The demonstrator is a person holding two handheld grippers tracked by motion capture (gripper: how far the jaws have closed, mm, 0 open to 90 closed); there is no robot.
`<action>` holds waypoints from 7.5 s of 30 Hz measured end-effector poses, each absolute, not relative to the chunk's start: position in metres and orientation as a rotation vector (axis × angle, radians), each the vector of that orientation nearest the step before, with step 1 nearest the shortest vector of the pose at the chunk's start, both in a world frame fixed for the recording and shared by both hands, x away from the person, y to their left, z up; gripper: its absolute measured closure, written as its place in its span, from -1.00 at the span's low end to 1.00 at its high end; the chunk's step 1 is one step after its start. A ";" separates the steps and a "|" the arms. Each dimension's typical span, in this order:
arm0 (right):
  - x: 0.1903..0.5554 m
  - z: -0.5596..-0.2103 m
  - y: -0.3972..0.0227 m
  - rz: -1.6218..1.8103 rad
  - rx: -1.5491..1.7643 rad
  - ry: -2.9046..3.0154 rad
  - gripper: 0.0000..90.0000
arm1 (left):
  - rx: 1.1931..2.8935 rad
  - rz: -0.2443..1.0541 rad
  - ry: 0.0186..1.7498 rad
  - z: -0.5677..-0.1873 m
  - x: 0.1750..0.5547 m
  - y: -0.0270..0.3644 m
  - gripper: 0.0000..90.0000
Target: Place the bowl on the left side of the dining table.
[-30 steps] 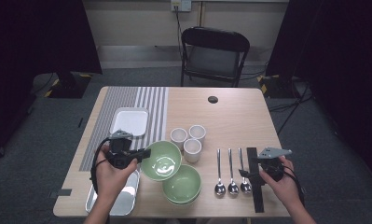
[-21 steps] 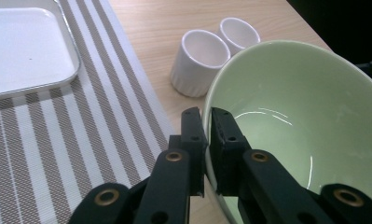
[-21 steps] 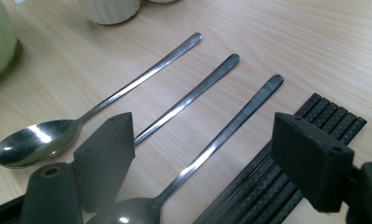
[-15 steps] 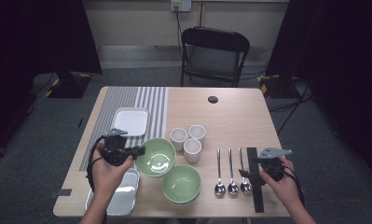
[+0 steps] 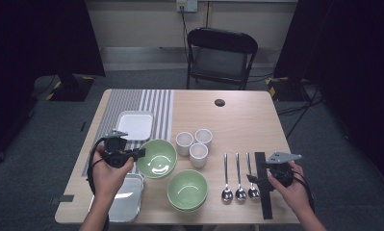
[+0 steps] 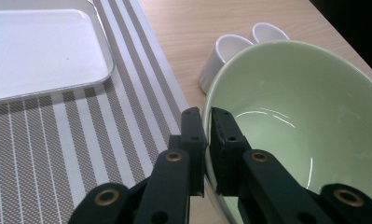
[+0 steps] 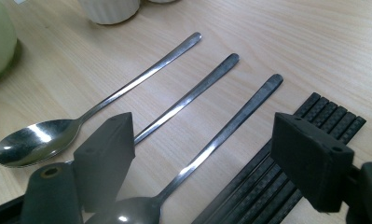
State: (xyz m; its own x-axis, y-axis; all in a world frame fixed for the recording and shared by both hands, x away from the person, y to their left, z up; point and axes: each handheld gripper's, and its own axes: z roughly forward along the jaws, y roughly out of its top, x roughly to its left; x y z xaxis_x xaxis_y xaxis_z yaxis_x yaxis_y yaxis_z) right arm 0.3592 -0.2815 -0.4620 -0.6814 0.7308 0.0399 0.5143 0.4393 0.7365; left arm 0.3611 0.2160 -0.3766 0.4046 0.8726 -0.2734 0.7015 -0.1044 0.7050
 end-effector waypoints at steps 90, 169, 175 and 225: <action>0.358 -0.465 -0.292 1.102 1.106 2.396 -0.53 | 1.753 0.352 1.553 -0.396 0.429 0.256 0.89; 0.359 -0.465 -0.295 1.139 1.141 2.375 -0.53 | 1.712 0.391 1.673 -0.399 0.487 0.291 0.90; 0.359 -0.465 -0.295 1.143 1.142 2.373 -0.53 | 1.698 0.388 1.686 -0.402 0.491 0.294 0.90; 0.358 -0.467 -0.299 1.142 1.192 2.349 -0.53 | 1.669 0.378 1.746 -0.416 0.522 0.304 0.90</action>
State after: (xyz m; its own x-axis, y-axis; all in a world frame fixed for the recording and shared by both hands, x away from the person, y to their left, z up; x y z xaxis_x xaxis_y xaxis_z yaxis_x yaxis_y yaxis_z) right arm 0.3585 -0.2985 -0.4671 -0.6252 0.7732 0.1062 0.5610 0.3507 0.7498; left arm 0.5225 0.3041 -0.4164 0.0569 0.9606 -0.2721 0.7623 0.1342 0.6332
